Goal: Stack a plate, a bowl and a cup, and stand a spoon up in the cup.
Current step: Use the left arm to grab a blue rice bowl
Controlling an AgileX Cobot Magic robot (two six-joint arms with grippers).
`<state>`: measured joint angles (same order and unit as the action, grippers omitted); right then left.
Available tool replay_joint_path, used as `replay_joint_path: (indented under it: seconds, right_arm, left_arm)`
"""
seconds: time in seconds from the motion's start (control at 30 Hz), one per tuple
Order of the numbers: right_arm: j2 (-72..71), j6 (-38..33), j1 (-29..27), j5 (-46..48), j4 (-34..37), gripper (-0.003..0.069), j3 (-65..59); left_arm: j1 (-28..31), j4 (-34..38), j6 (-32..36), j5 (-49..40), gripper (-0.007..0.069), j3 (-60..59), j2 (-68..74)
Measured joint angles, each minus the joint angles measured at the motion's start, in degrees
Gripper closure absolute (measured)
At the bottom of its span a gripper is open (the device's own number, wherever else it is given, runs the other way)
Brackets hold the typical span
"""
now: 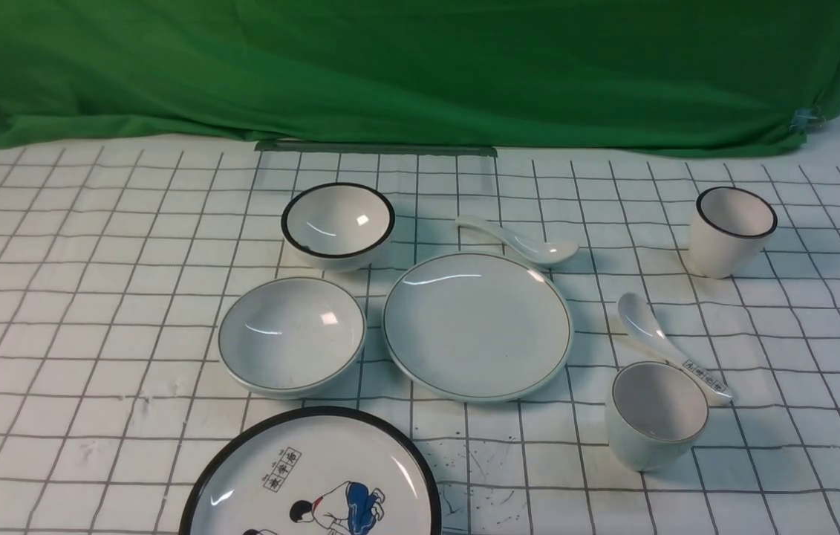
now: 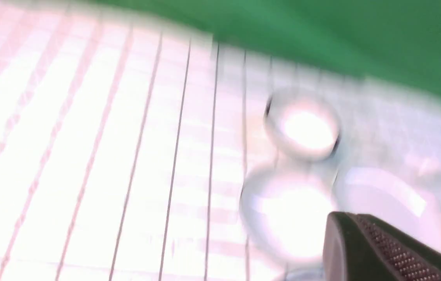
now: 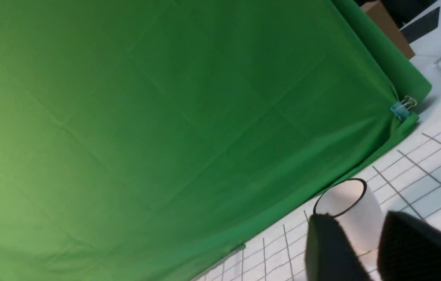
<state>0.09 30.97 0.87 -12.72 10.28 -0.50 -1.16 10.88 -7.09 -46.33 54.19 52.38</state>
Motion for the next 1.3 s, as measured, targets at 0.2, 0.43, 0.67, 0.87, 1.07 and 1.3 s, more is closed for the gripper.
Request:
replay_joint_path:
  seconds: [0.2, 0.43, 0.67, 0.87, 1.07, 1.3]
  right_arm:
    - [3.37, -6.81, 4.85, 21.74, 0.0, 0.0547, 11.05]
    - [23.39, -21.44, 13.4, 48.1, -1.01, 0.0627, 34.2]
    - [45.82, -25.76, 15.88, 61.79, -7.62, 0.062, 48.96]
    - [53.09, -25.94, 15.88, 61.32, -8.09, 0.0603, 51.19]
    - [58.48, -25.94, 15.88, 57.83, -8.26, 0.0589, 51.18]
    - [61.26, -25.94, 15.88, 56.68, -8.4, 0.0572, 51.2]
  left_arm:
    - [0.0, 5.29, 9.5, -0.92, 0.0617, 3.98, 22.34]
    - [-3.55, 3.22, 11.44, -0.82, 0.0617, 13.15, 39.83]
    - [-6.54, -0.22, 9.99, -0.77, 0.054, 21.75, 51.89]
    - [-6.54, -0.4, 9.93, 0.19, 0.0328, 22.41, 56.13]
    - [-6.54, 0.74, 9.78, 0.09, 0.0193, 22.45, 60.11]
    - [-6.54, 3.12, 9.88, -1.97, 0.0527, 22.45, 60.87]
